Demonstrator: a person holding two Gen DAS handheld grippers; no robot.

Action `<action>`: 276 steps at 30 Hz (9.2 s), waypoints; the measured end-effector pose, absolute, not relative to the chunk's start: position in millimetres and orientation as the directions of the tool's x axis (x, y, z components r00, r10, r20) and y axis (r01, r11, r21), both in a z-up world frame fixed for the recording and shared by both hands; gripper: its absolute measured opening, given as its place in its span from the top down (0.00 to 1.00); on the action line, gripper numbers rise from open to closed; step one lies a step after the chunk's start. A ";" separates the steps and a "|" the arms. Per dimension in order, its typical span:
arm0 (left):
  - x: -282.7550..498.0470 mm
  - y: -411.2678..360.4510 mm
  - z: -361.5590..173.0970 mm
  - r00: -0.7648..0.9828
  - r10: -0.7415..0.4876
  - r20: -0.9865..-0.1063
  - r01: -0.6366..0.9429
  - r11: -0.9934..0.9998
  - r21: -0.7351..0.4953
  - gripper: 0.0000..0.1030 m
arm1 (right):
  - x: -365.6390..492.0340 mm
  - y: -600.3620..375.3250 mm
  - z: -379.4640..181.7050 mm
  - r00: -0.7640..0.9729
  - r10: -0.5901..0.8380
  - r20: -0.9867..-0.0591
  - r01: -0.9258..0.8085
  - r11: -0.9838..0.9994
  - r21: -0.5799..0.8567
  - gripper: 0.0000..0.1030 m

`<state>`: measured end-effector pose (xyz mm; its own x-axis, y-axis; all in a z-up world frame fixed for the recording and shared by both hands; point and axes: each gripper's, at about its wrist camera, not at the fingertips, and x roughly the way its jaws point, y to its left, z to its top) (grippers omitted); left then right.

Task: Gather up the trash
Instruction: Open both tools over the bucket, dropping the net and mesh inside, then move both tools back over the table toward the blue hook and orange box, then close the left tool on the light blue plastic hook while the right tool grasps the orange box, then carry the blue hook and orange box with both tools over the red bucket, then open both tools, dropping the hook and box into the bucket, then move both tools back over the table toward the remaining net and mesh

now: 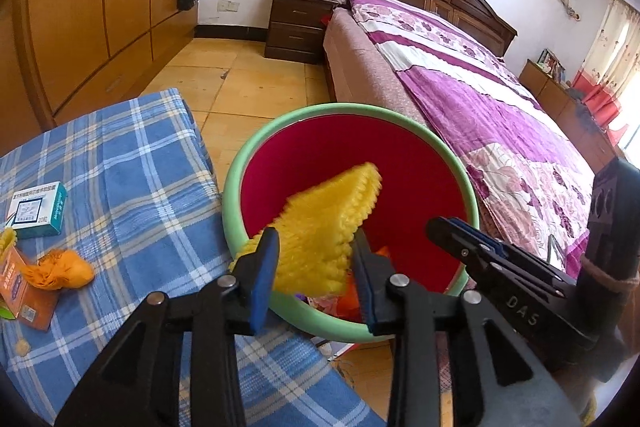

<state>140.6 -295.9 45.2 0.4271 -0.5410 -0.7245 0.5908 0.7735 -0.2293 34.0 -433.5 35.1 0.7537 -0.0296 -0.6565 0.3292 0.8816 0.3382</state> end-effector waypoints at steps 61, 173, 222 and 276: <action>129.5 -30.1 56.5 0.655 -0.240 -0.716 0.154 0.971 -0.184 0.51 | 45.7 -260.8 63.2 0.733 0.165 -0.660 0.057 0.952 0.301 0.46; 94.5 -155.5 82.9 0.563 -0.481 -0.672 0.455 0.859 -0.235 0.93 | 24.6 -345.6 79.0 0.809 0.092 -0.581 0.156 0.919 0.362 0.48; 141.3 -275.3 40.9 0.428 -0.521 -0.739 0.560 0.794 -0.235 0.75 | 37.6 -459.4 49.6 0.800 -0.023 -0.599 0.343 0.837 0.427 0.46; 123.6 -45.2 69.1 0.655 -0.345 -0.672 0.209 0.938 -0.278 0.69 | 39.2 -289.6 87.2 0.796 0.138 -0.589 0.106 0.927 0.360 0.46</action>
